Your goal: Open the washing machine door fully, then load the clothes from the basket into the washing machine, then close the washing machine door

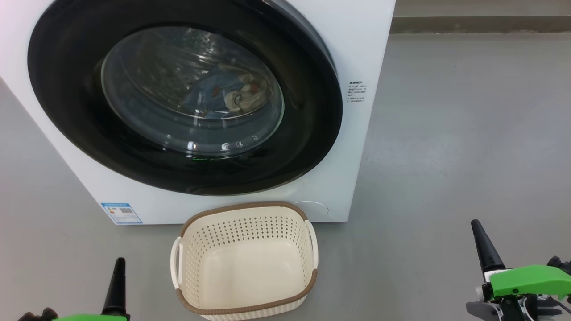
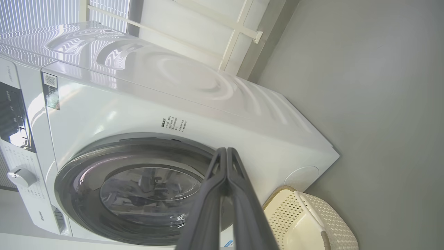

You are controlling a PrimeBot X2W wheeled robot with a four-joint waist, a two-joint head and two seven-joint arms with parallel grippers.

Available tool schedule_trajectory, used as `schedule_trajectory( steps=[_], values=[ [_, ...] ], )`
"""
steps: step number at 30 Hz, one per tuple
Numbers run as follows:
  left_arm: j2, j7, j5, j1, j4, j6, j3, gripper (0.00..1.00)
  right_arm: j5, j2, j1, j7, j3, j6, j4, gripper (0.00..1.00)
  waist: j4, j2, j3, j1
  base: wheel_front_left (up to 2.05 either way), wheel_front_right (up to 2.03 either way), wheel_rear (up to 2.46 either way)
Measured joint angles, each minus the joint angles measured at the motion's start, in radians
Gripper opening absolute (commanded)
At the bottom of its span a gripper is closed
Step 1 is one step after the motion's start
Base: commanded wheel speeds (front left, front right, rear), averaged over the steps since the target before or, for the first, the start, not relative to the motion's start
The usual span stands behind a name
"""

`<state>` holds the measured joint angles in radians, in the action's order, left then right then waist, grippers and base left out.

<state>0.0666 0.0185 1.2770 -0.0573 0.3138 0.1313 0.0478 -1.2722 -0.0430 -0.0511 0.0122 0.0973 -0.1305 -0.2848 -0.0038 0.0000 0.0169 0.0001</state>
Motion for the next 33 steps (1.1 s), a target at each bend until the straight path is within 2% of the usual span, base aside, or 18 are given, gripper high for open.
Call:
schedule_trajectory(
  steps=[33],
  values=[
    [-0.024,0.089,0.322,-0.007,-0.037,0.000,0.031,0.00,-0.327,0.002,-0.004,0.094,0.034,0.000,0.011,0.00,0.004,0.0000,-0.014,-0.0001,0.00,0.00,0.00]
  ],
)
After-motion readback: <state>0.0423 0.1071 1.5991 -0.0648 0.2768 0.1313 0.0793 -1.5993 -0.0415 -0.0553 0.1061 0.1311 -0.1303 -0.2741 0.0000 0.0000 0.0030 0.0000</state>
